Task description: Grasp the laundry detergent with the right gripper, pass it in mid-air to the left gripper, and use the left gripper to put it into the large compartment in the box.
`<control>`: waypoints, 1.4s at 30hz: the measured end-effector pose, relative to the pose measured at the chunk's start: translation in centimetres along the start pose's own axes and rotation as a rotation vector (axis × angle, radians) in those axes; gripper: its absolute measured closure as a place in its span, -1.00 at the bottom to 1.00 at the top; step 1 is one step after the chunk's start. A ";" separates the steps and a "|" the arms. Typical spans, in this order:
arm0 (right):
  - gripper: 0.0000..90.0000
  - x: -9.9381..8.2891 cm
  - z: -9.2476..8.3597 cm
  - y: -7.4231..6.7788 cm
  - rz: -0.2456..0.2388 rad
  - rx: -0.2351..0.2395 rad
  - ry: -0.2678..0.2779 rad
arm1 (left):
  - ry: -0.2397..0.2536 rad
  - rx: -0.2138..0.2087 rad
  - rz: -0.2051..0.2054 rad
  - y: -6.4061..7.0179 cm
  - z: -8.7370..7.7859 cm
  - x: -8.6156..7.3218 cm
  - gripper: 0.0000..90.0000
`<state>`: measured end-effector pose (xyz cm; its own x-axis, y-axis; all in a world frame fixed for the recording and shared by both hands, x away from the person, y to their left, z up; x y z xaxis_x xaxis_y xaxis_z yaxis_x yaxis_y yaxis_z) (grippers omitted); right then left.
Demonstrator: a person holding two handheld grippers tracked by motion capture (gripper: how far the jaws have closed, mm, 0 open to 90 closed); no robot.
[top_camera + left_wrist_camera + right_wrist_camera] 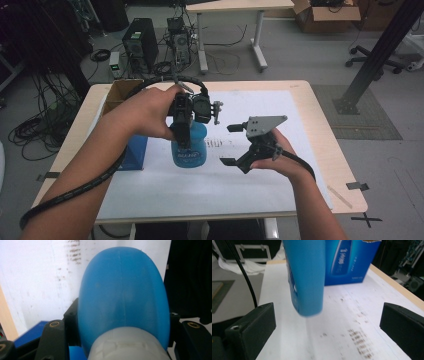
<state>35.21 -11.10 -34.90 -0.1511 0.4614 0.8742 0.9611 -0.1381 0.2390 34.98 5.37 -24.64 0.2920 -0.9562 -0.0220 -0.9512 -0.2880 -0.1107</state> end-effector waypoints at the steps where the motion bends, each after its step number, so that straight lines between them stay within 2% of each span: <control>1: -0.99 0.0 0.0 0.0 0.000 0.000 0.000 | 0.000 0.000 0.000 0.0 0.0 0.0 -0.14; 2: -0.99 -0.2 -0.7 0.5 -0.004 -0.004 -0.034 | 0.000 -0.005 -0.037 -0.3 -0.2 -0.2 -0.15; 4: -0.99 -0.4 -1.6 1.0 -0.008 -0.007 -0.077 | 0.013 -0.007 -0.082 -0.6 -0.5 -0.3 -0.15; 5: -0.99 -0.6 -1.9 1.2 -0.024 -0.009 -0.101 | 0.016 -0.010 -0.099 -0.7 -0.7 -0.4 -0.15; 6: -0.99 -0.6 -1.9 1.2 -0.024 -0.009 -0.101 | 0.016 -0.010 -0.099 -0.7 -0.7 -0.4 -0.15; 8: -0.98 -0.8 -2.8 1.8 -0.025 -0.005 -0.151 | 0.036 -0.026 -0.170 -1.2 -1.2 -0.6 -0.15; 10: -0.97 -1.0 -3.4 2.3 -0.027 -0.008 -0.196 | 0.039 -0.027 -0.201 -1.5 -1.6 -0.7 -0.15; 11: -0.97 -1.1 -3.6 2.4 -0.026 -0.007 -0.207 | 0.044 -0.027 -0.231 -1.6 -1.9 -0.8 -0.15; 12: -0.97 -1.2 -3.9 2.6 -0.026 -0.005 -0.226 | 0.044 -0.027 -0.231 -1.6 -1.9 -0.8 -0.15; 13: -0.97 -1.3 -4.1 2.7 -0.026 -0.005 -0.238 | 0.050 -0.026 -0.276 -2.0 -2.3 -0.9 -0.15; 17: -0.97 -1.4 -4.9 3.2 -0.029 -0.006 -0.276 | 0.050 -0.034 -0.342 -2.7 -3.1 -1.3 -0.15; 18: -0.97 -1.4 -4.9 3.2 -0.029 -0.006 -0.276 | 0.050 -0.034 -0.342 -2.7 -3.1 -1.3 -0.15; 19: -0.97 -1.4 -5.2 3.4 -0.038 -0.004 -0.300 | 0.042 -0.035 -0.380 -3.0 -3.5 -1.5 -0.15; 22: -0.96 -1.5 -5.5 3.6 -0.045 0.006 -0.333 | 0.020 -0.037 -0.443 -3.7 -4.0 -1.9 -0.15; 24: -0.96 -1.6 -5.5 3.7 -0.046 0.012 -0.362 | 0.002 -0.044 -0.510 -4.3 -4.6 -2.4 -0.15; 25: -0.96 -1.6 -5.5 3.7 -0.046 0.012 -0.362 | 0.002 -0.044 -0.510 -4.3 -4.6 -2.4 -0.15; 26: -0.96 -1.7 -5.6 4.0 -0.047 0.016 -0.385 | -0.011 -0.043 -0.557 -4.7 -5.2 -2.9 -0.15; 27: -0.96 -1.7 -5.6 4.0 -0.047 0.016 -0.385 | -0.011 -0.043 -0.557 -4.7 -5.2 -2.9 -0.15; 28: -0.96 -1.6 -5.7 4.2 -0.059 0.018 -0.404 | -0.018 -0.038 -0.594 -5.0 -5.7 -3.4 -0.15; 32: -0.95 -1.6 -5.9 4.5 -0.057 0.028 -0.434 | -0.014 -0.043 -0.677 -5.8 -6.5 -4.5 -0.15; 35: -0.95 -1.7 -6.1 4.7 -0.059 0.034 -0.458 | -0.019 -0.050 -0.735 -6.5 -7.1 -5.2 -0.15; 36: -0.95 -1.7 -6.1 4.7 -0.059 0.034 -0.458 | -0.019 -0.050 -0.735 -6.5 -7.1 -5.2 -0.15; 37: -0.95 -1.9 -6.3 4.8 -0.058 0.044 -0.478 | -0.015 -0.039 -0.772 -6.9 -7.6 -5.7 -0.15; 39: -0.95 -2.0 -6.4 4.9 -0.049 0.051 -0.499 | -0.012 -0.030 -0.814 -7.3 -8.2 -6.2 -0.15; 41: -0.95 -2.1 -6.5 5.0 -0.045 0.064 -0.519 | -0.007 -0.024 -0.849 -7.8 -8.7 -6.6 -0.15; 42: -0.95 -2.1 -6.5 5.0 -0.045 0.064 -0.519 | -0.007 -0.024 -0.849 -7.8 -8.7 -6.6 -0.15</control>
<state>38.81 -18.50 -32.78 -0.0735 0.8411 0.5358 0.9711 -0.0621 0.2307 39.57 13.51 -15.03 0.9083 -0.4149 0.0531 -0.4110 -0.9089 -0.0712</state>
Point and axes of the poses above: each handheld gripper's, and its own axes: z roughly forward along the jaws, x roughly out of its top, y roughly to its right, the point moved 5 cm from there along z, roughly forward along the jaws, and after that the axes turned 11 degrees about -z, right-handed, at the moved point
